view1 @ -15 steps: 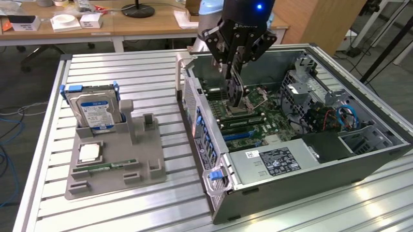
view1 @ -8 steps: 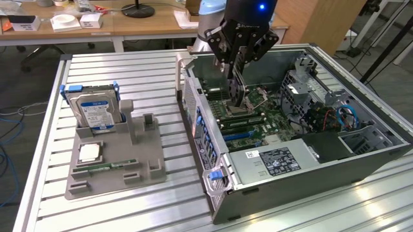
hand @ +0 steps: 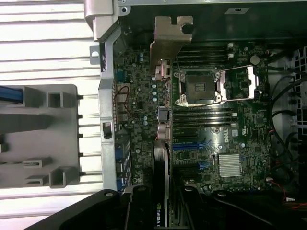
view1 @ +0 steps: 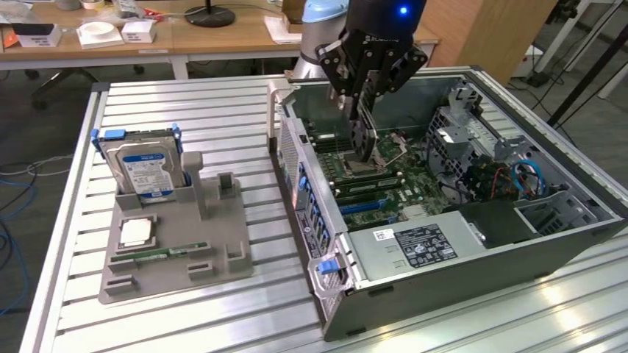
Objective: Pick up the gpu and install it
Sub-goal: 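Pick up the gpu and move the gpu toward the slot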
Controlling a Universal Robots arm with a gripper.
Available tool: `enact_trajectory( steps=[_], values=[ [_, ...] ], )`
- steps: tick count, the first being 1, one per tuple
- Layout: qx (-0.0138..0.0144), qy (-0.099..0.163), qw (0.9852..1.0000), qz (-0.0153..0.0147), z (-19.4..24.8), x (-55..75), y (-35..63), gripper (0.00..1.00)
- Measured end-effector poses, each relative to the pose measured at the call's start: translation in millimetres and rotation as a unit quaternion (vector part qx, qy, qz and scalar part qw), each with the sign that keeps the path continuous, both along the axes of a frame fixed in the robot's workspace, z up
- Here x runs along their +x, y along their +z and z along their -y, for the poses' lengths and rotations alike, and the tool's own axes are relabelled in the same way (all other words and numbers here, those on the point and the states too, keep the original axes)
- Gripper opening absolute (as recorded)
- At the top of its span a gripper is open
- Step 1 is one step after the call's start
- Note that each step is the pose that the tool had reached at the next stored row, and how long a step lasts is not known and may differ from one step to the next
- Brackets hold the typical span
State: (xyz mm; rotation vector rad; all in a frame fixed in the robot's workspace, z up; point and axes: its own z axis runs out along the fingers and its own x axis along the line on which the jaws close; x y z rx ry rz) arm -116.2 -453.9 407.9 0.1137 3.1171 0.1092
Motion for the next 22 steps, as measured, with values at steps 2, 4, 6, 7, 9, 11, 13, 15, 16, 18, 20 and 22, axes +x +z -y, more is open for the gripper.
enact_trajectory(
  steps=[2, 4, 6, 7, 9, 11, 13, 15, 16, 18, 20, 22],
  values=[
    [0.0000, 0.000, 1.0000, 0.0000, 0.0, 1.2, 0.0, 0.26],
    [0.0000, 0.000, 1.0000, 0.0000, 0.0, 2.3, 0.0, 0.26],
    [0.0000, 0.000, 1.0000, 0.0000, 0.0, 3.6, 0.0, 0.26],
    [0.0000, 0.000, 1.0000, 0.0000, 0.0, 4.2, 0.0, 0.26],
    [0.0000, 0.000, 1.0000, 0.0000, 0.0, 5.5, 0.0, 0.26],
    [0.0000, 0.000, 1.0000, 0.0000, 0.0, 7.1, 0.0, 0.26],
    [0.0000, 0.000, 1.0000, 0.0000, 0.0, 8.5, 0.0, 0.26],
    [0.0000, 0.000, 1.0000, 0.0000, 0.0, 9.8, 0.0, 0.26],
    [0.0000, 0.000, 1.0000, 0.0000, 0.0, 10.5, 0.0, 0.26],
    [0.0000, 0.000, 1.0000, 0.0000, 0.0, 11.9, 0.0, 0.26],
    [0.0000, 0.000, 1.0000, 0.0000, 0.0, 13.4, 0.0, 0.26],
    [0.0000, 0.000, 1.0000, 0.0000, 0.0, 14.9, 0.0, 0.26]
  ],
)
